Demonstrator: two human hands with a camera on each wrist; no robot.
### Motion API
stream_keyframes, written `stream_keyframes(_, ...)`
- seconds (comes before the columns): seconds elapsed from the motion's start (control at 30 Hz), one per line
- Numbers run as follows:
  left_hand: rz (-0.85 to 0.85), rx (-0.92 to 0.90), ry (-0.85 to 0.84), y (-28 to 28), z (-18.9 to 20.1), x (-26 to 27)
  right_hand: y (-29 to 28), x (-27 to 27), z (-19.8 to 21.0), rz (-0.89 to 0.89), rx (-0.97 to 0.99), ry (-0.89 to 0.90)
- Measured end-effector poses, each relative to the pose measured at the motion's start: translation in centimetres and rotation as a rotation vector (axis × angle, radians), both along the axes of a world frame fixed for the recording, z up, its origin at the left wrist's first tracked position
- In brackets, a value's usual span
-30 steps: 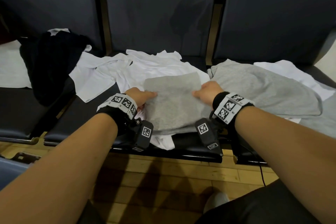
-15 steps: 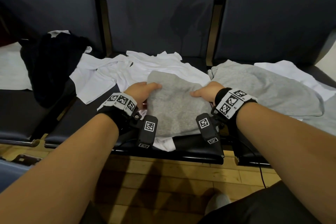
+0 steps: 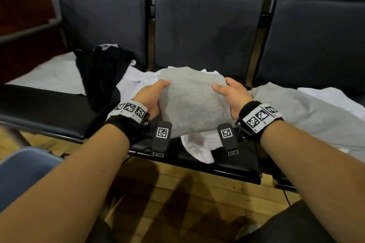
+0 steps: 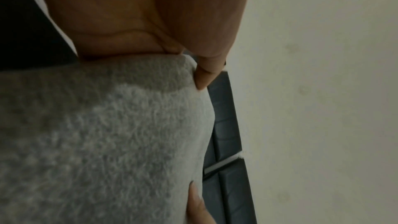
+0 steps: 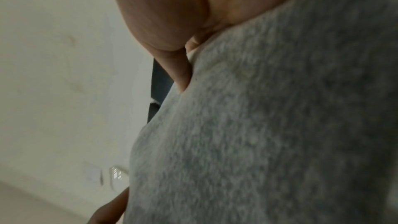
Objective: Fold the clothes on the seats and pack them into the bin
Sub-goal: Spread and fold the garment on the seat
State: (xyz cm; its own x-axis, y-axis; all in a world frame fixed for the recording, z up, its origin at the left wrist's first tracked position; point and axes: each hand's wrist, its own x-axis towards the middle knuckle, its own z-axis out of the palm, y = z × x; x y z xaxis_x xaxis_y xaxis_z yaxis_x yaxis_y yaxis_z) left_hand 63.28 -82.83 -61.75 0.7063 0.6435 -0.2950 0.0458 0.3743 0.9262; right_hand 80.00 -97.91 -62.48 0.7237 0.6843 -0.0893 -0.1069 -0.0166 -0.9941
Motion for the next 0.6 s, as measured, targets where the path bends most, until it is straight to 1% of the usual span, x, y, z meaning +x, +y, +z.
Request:
stream_keyframes(0.17, 0.172, 0.013, 0.016, 4.3, 2.4, -9.6, 6.3, -7.6, 1.9, 0.172, 0.059, 0.028)
stream_keyframes(0.27, 0.246, -0.003, 0.039, 7.1, 2.7, -16.4, 11.1, -12.7, 2.3, 0.293, 0.055, 0.012)
stream_keyframes(0.37, 0.360, -0.007, 0.074, 9.4, 2.3, -23.1, 15.9, -18.3, 2.2, 0.419, 0.008, -0.038)
stream_keyframes(0.5, 0.473, -0.053, 0.140, 11.3, -0.1, -30.9, 21.7, -25.1, -0.5, 0.545, -0.105, -0.133)
stream_keyframes(0.6, 0.507, -0.140, 0.194, 12.4, -3.7, -36.1, 25.2, -29.6, -4.7, 0.636, -0.184, -0.230)
